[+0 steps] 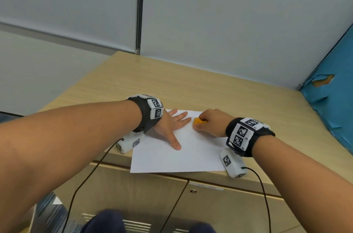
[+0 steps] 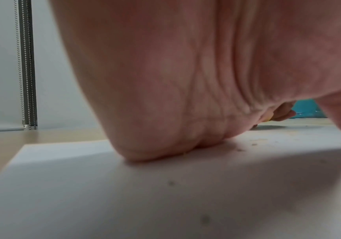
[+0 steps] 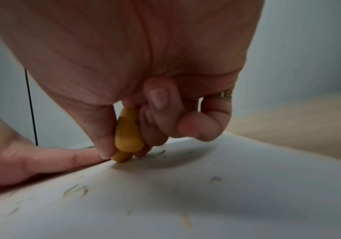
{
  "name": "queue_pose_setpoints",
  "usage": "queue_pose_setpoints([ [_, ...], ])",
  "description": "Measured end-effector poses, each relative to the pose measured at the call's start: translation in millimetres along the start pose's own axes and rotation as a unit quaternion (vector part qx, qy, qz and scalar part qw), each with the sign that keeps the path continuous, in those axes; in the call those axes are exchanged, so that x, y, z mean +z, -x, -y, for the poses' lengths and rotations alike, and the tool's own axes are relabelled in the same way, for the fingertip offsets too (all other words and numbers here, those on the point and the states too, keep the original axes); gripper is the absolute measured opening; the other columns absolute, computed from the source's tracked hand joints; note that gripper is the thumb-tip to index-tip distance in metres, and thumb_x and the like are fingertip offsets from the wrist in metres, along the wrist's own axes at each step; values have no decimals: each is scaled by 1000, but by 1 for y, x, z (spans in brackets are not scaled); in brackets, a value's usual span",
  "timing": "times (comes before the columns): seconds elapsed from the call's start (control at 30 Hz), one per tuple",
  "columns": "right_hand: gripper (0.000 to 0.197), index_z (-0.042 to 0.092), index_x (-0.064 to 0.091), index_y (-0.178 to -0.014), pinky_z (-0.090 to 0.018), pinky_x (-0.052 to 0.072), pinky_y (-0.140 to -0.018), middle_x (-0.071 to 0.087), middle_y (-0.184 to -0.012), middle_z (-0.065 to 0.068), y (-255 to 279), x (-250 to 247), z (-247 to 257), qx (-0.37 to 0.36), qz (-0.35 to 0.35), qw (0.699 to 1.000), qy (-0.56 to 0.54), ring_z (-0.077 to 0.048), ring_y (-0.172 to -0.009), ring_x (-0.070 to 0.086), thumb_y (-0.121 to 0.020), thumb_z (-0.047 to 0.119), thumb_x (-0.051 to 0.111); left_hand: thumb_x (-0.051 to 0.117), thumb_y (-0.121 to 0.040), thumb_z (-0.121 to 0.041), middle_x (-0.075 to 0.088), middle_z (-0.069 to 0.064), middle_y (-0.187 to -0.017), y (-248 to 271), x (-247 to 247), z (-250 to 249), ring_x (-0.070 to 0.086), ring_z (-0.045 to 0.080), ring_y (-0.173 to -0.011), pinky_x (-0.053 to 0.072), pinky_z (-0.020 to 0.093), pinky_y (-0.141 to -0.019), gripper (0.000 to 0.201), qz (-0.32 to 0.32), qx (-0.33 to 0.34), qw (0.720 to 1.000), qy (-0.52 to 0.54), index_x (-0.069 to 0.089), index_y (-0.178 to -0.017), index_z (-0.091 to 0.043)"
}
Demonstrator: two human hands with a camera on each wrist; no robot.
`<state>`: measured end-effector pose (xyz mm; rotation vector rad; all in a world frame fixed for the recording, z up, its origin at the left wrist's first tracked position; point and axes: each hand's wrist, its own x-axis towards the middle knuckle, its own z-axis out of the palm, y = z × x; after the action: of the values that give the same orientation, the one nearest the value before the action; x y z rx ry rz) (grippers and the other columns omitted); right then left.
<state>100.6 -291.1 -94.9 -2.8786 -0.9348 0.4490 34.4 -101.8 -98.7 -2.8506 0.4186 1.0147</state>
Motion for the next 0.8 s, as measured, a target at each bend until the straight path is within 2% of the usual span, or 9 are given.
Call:
queue_pose_setpoints([
  [0.1,38,19,48,-68,-30,35,-58,56,-71,1,3,-2,7,-4,-7,1000,6,-16,-62,50,-96,44,56,58,-79,-75,-37,-7,-157,0,1,-1,-27,27,-148,-2,60,-116,121,-2,-4,1000,-11,-30,-150,-30],
  [0.17,33,23,49,-68,-29,33,-58,56,-70,2,10,4,20,-43,-2,999,22,-17,-64,51,-96,41,54,60,-78,-75,-37,-7,-157,-1,1,-1,-28,28,-147,-3,61,-115,122,-2,-6,1000,-12,-28,-151,-32],
  [0.3,28,22,54,-74,-36,45,-65,56,-71,3,26,19,45,-127,29,991,33,-16,-67,53,-95,40,52,63,-74,-76,-39,-8,-156,-5,3,1,-30,28,-146,-4,62,-115,126,-1,-3,1000,-13,-28,-151,-35],
  [0.37,30,26,52,-71,-37,47,-67,58,-73,2,19,11,35,-105,44,992,52,-17,-69,55,-95,44,49,63,-73,-77,-40,-8,-156,-6,4,2,-30,28,-146,-3,63,-115,127,1,-4,1000,-16,-29,-150,-35],
  [0.47,36,20,51,-70,-32,40,-60,60,-74,-2,-1,-6,11,-18,-5,997,77,-24,-69,56,-96,44,44,63,-74,-76,-39,-7,-157,-3,3,1,-29,29,-147,-3,62,-115,128,-4,-3,1000,-16,-31,-149,-32],
  [0.53,37,18,50,-69,-31,36,-57,58,-73,-3,-7,-7,6,2,-28,997,78,-26,-70,55,-97,42,44,63,-75,-75,-38,-6,-157,-2,3,-1,-27,30,-147,-2,62,-115,128,-8,-1,1000,-20,-31,-150,-30],
  [0.63,36,23,46,-68,-33,38,-61,55,-73,1,8,2,14,-54,23,994,90,-22,-70,53,-97,44,47,62,-76,-75,-37,-4,-158,-2,2,-2,-26,31,-148,-2,61,-115,127,-8,-2,1000,-29,-30,-150,-29],
  [0.7,38,21,47,-70,-35,41,-65,52,-71,2,22,6,19,-98,71,988,101,-18,-67,49,-97,46,51,62,-76,-75,-37,-4,-158,-2,3,-1,-26,31,-148,-2,60,-116,127,-6,-3,1000,-30,-31,-150,-29],
  [0.8,41,17,49,-71,-36,40,-66,53,-71,1,18,1,12,-92,68,989,90,-20,-68,49,-98,48,52,62,-75,-76,-38,-5,-157,-3,2,-1,-27,31,-147,-2,60,-116,128,-3,-2,1000,-30,-32,-149,-29],
])
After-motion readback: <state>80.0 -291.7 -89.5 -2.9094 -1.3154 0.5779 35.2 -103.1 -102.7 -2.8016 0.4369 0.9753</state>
